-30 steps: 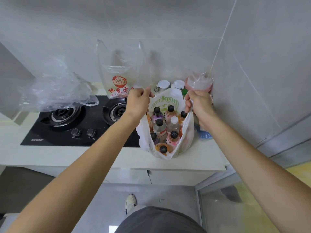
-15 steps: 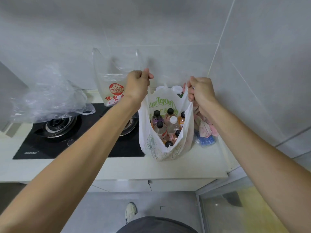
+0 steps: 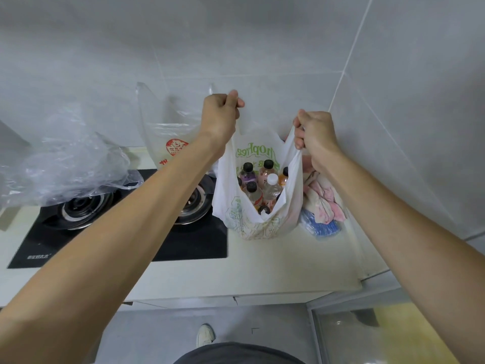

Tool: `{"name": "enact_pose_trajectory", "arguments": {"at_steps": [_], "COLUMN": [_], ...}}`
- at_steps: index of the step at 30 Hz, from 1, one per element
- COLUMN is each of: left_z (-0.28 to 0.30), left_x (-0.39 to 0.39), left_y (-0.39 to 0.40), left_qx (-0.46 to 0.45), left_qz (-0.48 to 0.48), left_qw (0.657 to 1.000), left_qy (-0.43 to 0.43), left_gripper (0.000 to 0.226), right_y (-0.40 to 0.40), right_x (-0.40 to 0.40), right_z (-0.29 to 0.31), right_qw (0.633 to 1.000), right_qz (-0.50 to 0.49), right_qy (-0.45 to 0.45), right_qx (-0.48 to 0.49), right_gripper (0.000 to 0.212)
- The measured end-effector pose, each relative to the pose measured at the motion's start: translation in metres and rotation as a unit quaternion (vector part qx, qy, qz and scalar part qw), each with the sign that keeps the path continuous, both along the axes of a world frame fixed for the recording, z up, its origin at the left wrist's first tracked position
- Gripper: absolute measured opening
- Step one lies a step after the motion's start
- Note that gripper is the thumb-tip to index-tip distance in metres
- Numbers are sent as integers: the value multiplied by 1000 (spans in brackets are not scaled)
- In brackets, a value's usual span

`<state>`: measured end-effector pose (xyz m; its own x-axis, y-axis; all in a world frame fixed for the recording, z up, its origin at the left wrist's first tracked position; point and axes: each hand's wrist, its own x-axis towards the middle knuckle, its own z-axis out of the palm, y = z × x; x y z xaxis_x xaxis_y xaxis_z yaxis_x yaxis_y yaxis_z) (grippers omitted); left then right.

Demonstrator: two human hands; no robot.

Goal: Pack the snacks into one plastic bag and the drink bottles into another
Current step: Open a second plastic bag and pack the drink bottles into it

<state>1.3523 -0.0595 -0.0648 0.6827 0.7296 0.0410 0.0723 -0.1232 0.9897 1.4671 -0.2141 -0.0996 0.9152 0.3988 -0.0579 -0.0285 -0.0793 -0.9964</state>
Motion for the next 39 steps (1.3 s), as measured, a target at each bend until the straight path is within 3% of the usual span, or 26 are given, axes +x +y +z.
{"name": "enact_pose_trajectory", "arguments": {"at_steps": [14, 24, 33, 39], "left_z": [-16, -34, -53, -74], "left_x": [4, -17, -34, -43], "left_y": [11, 1, -10, -23], "left_qx": [33, 27, 44, 30], "left_qz": [-77, -69, -64, -94], "left_qw": [996, 997, 996, 988], "left_qy": [33, 33, 50, 119], "left_gripper": [35, 35, 37, 37], "right_y": [-6, -30, -52, -61], "right_x": [-1, -12, -27, -35], "right_z": [-16, -26, -36, -53], "right_qw": [999, 996, 991, 973], "right_qz": [49, 72, 79, 117], "right_qy": [-13, -3, -13, 3], "right_qx": [-12, -46, -106, -198], "right_gripper": [40, 28, 27, 18]}}
